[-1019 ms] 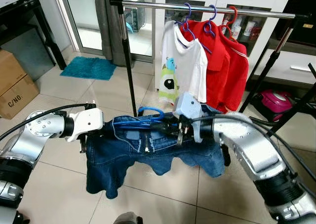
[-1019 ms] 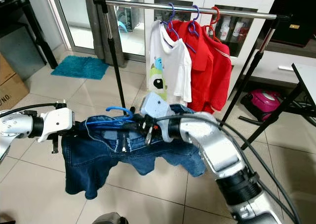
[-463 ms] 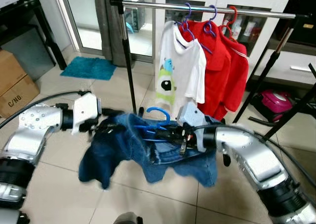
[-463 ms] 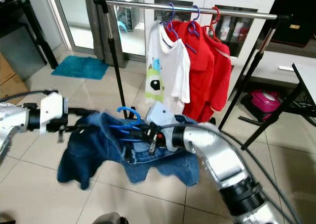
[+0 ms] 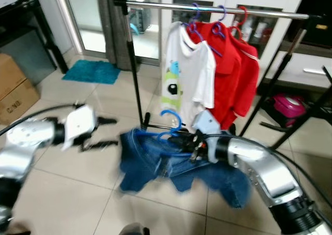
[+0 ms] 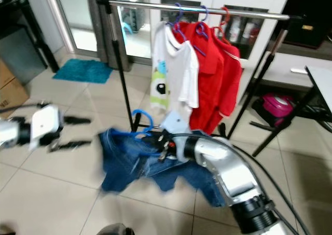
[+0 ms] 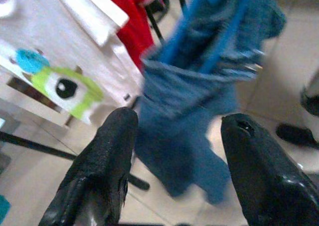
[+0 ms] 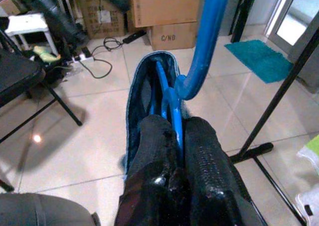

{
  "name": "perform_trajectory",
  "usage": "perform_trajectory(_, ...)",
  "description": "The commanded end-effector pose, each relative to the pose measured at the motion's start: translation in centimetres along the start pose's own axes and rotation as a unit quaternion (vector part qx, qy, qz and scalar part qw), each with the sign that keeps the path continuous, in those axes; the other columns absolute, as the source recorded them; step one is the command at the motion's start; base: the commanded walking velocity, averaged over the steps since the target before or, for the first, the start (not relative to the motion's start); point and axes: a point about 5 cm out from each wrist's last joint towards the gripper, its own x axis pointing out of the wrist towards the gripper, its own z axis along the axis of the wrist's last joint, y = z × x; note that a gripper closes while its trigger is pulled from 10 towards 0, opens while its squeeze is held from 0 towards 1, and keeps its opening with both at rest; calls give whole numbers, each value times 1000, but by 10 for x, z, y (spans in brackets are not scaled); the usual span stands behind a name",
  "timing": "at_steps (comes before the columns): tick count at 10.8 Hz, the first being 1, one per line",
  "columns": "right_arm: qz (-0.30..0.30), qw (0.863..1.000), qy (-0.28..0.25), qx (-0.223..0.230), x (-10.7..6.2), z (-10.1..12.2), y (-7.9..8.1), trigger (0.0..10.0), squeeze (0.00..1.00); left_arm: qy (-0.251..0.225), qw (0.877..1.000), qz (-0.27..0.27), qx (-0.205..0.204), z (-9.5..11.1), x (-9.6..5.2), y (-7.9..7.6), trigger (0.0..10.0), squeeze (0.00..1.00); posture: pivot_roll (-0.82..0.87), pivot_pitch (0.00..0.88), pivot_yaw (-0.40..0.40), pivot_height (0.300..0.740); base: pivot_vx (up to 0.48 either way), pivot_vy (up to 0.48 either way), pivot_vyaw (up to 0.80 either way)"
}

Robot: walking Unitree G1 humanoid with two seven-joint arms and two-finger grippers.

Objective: Hang hanger

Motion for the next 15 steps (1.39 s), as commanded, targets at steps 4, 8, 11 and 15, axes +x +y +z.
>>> perform_trajectory(4, -81, 996, -27, 37, -4, 1, -13, 0, 0, -101, 979, 157, -83, 23, -1, 20, 10000, 1000, 20, 0, 9, 740, 0, 0, 0)
perform_trajectory(8, -295, 927, -68, 222, -13, -29, -15, 10000, 0, -131, 876, 376, -271, 11, 28, -16, 10000, 0, -21, 0, 18, 740, 0, 0, 0)
perform_trajectory(11, -347, 915, -45, 200, -20, -37, -20, 10000, 0, -95, 862, 407, -286, 18, 47, -42, 10000, 0, 8, 0, -13, 740, 300, 0, 267)
perform_trajectory(15, -343, 914, -54, 209, -2, -29, -23, 10000, 0, -55, 882, 387, -264, 21, 54, -49, 10000, 0, 0, 0, 0, 740, 359, 0, 742)
